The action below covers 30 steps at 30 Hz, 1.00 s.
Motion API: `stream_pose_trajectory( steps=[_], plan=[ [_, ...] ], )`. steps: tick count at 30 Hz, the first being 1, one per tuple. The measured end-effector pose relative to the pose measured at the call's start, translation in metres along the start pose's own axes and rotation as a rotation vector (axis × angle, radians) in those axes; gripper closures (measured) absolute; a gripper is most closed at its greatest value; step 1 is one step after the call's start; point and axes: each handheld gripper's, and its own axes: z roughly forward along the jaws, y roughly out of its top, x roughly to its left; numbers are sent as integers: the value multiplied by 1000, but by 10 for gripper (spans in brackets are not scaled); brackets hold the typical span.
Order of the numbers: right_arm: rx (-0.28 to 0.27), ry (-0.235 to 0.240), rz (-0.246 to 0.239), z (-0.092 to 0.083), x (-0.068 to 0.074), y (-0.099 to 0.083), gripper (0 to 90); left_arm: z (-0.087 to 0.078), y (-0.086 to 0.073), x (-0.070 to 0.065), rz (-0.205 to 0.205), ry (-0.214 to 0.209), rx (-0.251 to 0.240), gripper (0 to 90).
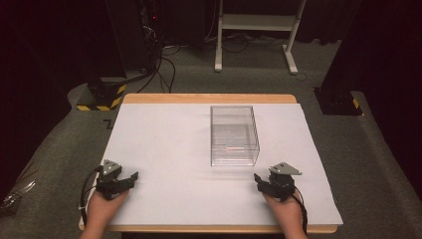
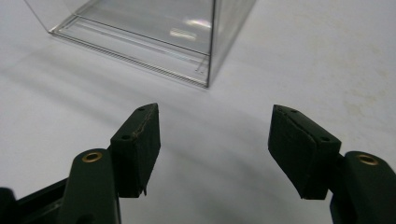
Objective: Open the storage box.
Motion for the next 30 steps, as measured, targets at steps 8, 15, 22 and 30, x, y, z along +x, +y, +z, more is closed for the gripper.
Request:
stream_pose_trajectory(
  steps=[8,15,22,30],
  plan=[
    [-27,31,-49,0,16,4,384,0,0,0,0,0,0,300],
    [-25,58,-45,4,22,7,409,0,0,0,1,-1,0,299],
    [-37,75,-39,5,28,12,436,0,0,0,2,-1,-1,298],
    [-67,109,-60,5,31,23,520,0,0,0,1,-6,0,291]
  ],
)
